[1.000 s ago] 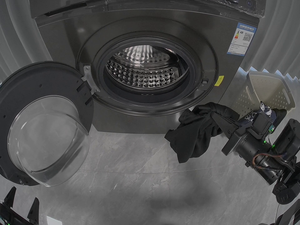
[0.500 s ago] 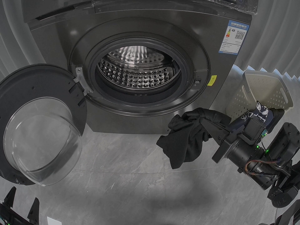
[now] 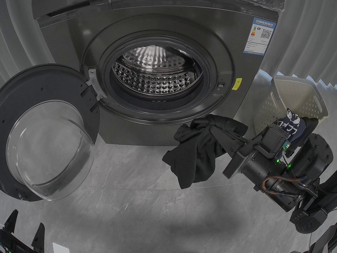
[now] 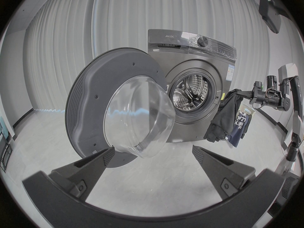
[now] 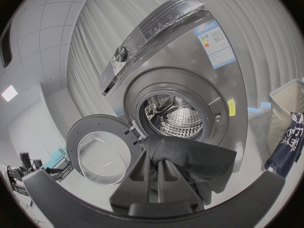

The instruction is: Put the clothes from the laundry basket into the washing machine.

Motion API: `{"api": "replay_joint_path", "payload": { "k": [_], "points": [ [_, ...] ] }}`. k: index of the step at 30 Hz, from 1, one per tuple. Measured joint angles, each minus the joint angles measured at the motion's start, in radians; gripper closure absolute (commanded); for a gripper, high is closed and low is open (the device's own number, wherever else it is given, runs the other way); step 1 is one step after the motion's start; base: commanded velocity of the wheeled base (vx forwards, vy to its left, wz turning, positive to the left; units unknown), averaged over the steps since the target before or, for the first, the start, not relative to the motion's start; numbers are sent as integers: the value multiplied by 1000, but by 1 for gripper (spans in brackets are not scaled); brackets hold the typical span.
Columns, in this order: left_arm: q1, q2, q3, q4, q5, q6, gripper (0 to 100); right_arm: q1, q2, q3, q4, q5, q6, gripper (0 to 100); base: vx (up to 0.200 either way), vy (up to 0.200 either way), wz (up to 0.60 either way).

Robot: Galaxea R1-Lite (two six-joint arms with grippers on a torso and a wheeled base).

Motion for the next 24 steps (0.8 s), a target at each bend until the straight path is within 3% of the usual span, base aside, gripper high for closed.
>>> {"api": "replay_joint_path", "payload": {
  "k": [3,6,9,13,19,24],
  "points": [
    [0,0,0,-1,-2,8,0,11,25,-34,-3,-19,1,100,0,0,0],
    [1,0,0,-12,-1,19,0,27,50,-53,-17,-68,6,100,0,0,0],
    [0,0,-13,-43,-19,12,0,41,64,-60,-20,-80,14,100,0,0,0],
    [-8,30,-106,-59,-89,0,0,53,76,-75,-21,-83,23,100,0,0,0],
    [-20,200,-216,-110,-207,6,0,66,94,-137,-23,-84,45,100,0,0,0],
    [-54,425,-239,-268,-293,17,0,71,114,-199,-21,-84,56,100,0,0,0]
  ]
}}
